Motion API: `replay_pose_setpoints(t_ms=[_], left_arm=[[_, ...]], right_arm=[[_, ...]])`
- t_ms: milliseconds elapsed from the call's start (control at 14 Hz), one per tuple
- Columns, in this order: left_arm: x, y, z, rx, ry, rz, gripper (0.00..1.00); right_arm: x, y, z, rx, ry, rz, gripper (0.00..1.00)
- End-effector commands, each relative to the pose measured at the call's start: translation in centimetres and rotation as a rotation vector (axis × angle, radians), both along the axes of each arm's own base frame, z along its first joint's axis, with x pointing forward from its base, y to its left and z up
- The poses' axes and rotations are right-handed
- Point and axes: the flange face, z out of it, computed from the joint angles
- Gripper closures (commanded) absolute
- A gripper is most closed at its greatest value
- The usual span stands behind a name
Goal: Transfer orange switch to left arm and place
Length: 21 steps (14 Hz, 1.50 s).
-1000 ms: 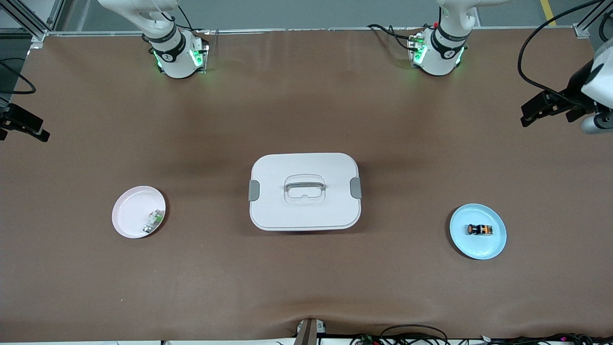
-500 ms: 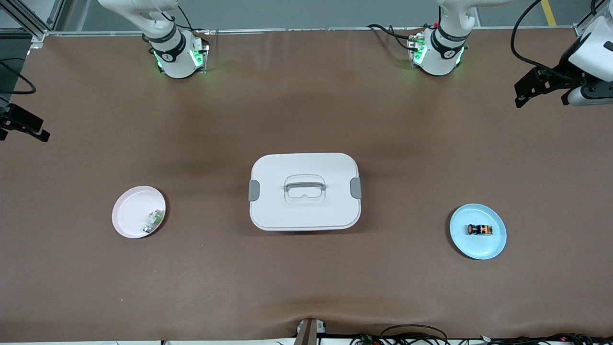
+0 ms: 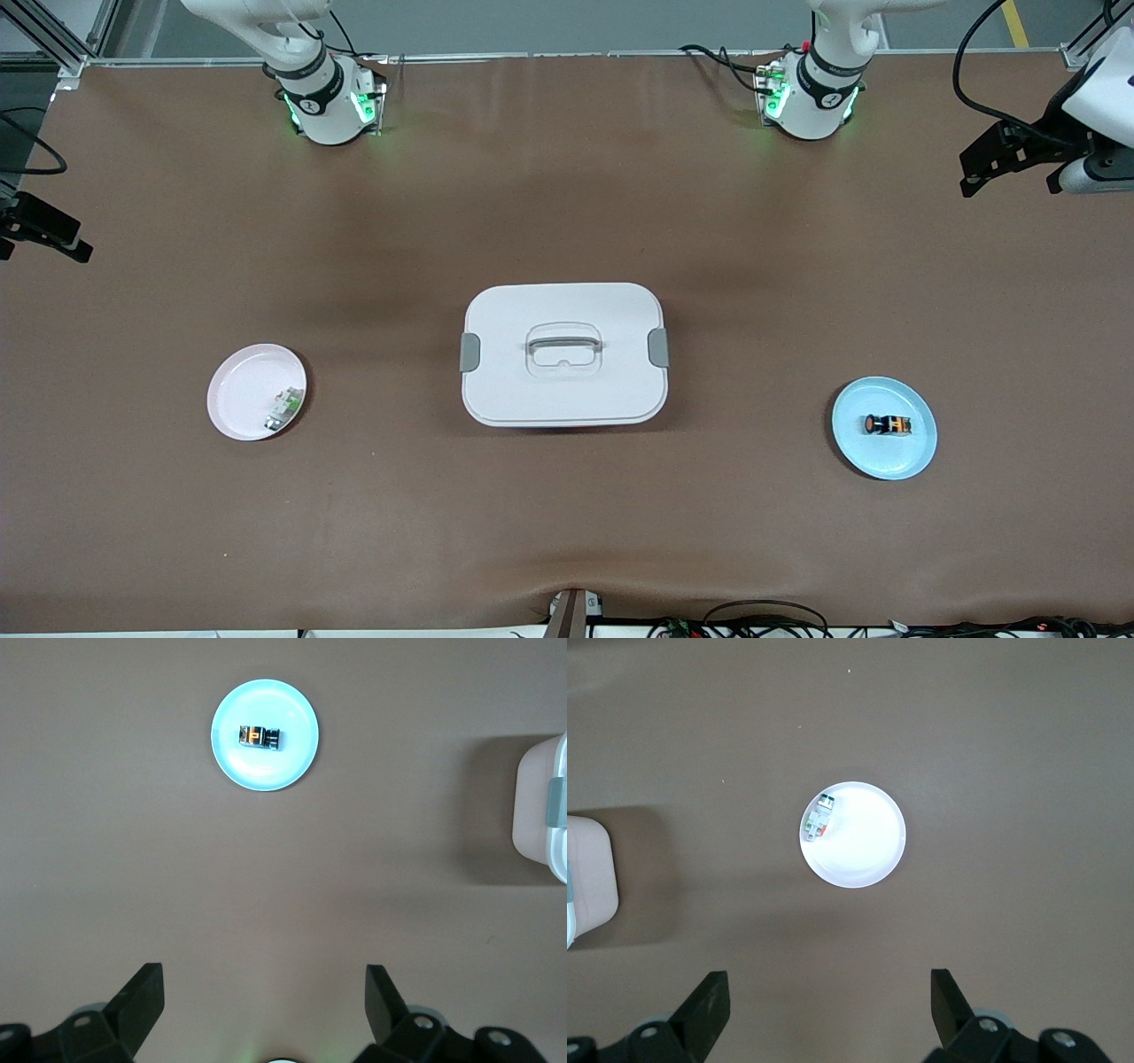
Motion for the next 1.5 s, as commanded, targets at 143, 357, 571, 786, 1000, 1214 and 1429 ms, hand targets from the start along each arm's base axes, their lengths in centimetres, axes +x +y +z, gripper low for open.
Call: replay_pose_setpoints(t_ms=[143,357,571,786,1000,1214,1429], left_arm=[[0.10,0.28,1.52,-0.018,0.008,0.025,0.00],[0.17,0.45,1.79,-0.018,0.008,0.028,0.00],[0.15,0.37,1.77,-0.018,0.010,0.027,0.00],[0.14,0.45,1.69,-0.018,0.012,0.047,0.00],[-0.11,0.47,1.56,-0.016,0.032,0.076,0.00],[-0.11,0.42,1.56,-0.014,0.032,0.073,0.00],[-0.11,0.49,1.56,-0.014,0.032,0.059,0.00]], right_arm=[[0.18,-0.21,0.44,-0.013,0.004,0.010,0.00],[0.19,-0.12,0.44,-0.013,0.004,0.012,0.00],[0.24,-0.12,0.36,-0.013,0.006,0.012,0.00],[0.24,-0.11,0.36,-0.011,0.005,0.012,0.00],[0.24,-0.11,0.36,-0.011,0.005,0.012,0.00],[0.24,-0.11,0.36,-0.011,0.005,0.012,0.00],[0.24,-0.09,0.28,-0.010,0.007,0.012,0.00]])
